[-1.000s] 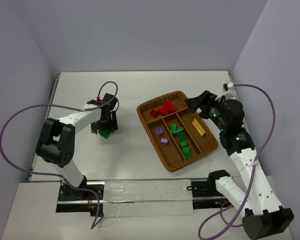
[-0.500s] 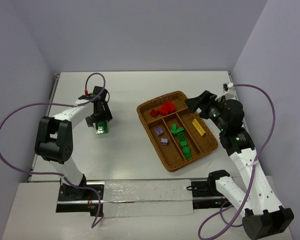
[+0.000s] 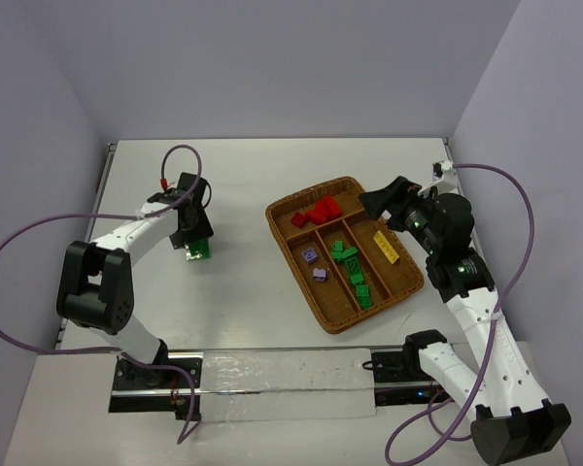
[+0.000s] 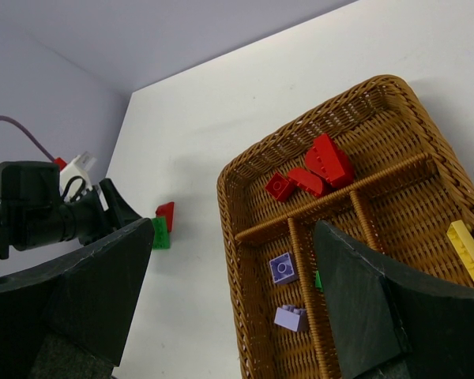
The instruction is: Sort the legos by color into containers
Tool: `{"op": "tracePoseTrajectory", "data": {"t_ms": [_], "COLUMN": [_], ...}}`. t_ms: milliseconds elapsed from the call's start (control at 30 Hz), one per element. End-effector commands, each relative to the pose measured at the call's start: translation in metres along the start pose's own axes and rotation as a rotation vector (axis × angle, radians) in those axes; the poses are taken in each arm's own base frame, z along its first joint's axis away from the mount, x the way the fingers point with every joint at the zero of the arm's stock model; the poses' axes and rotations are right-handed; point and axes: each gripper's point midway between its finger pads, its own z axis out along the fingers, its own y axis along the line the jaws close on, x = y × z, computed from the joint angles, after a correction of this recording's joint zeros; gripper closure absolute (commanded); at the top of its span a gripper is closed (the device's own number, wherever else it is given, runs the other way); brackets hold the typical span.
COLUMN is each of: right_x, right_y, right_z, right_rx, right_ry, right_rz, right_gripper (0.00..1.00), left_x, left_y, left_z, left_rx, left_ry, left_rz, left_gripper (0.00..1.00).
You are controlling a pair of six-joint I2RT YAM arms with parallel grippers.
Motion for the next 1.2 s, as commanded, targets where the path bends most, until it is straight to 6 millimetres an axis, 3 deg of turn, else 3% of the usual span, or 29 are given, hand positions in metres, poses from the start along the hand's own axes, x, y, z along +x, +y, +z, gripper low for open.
{"op": "tracePoseTrajectory", "data": {"t_ms": [0,567,933,1167], "right_x": [-0.008,-0.01,-0.009,-0.009], "right_y": [0.011,0.012,0.01,0.01], "right_z": [-0.001,0.0,0.0,0.0], "right_rx": [-0.042,-0.035,-0.028,-0.029], "right_ry": [-0.028,-0.023,-0.02,-0.02], "right_rz": [-0.009,-0.019,-0.018,-0.015], "right_gripper": [0.11,0.11,0.11,0.11], "left_x": [-0.006,-0.002,-0.005,-0.007], "left_y": [-0.003,-0.014,-0.045,-0.034], "left_z": [0.003,0.019,0.003,0.006], "left_rx": [-0.011,0.012,0.249,0.189], "left_ry": [-0.028,0.004,0.02,0.008], "left_rz": [-0.01,0.01,-0.039,-0.046], "left_gripper": [0.34,0.47,0.48,0.47]}}
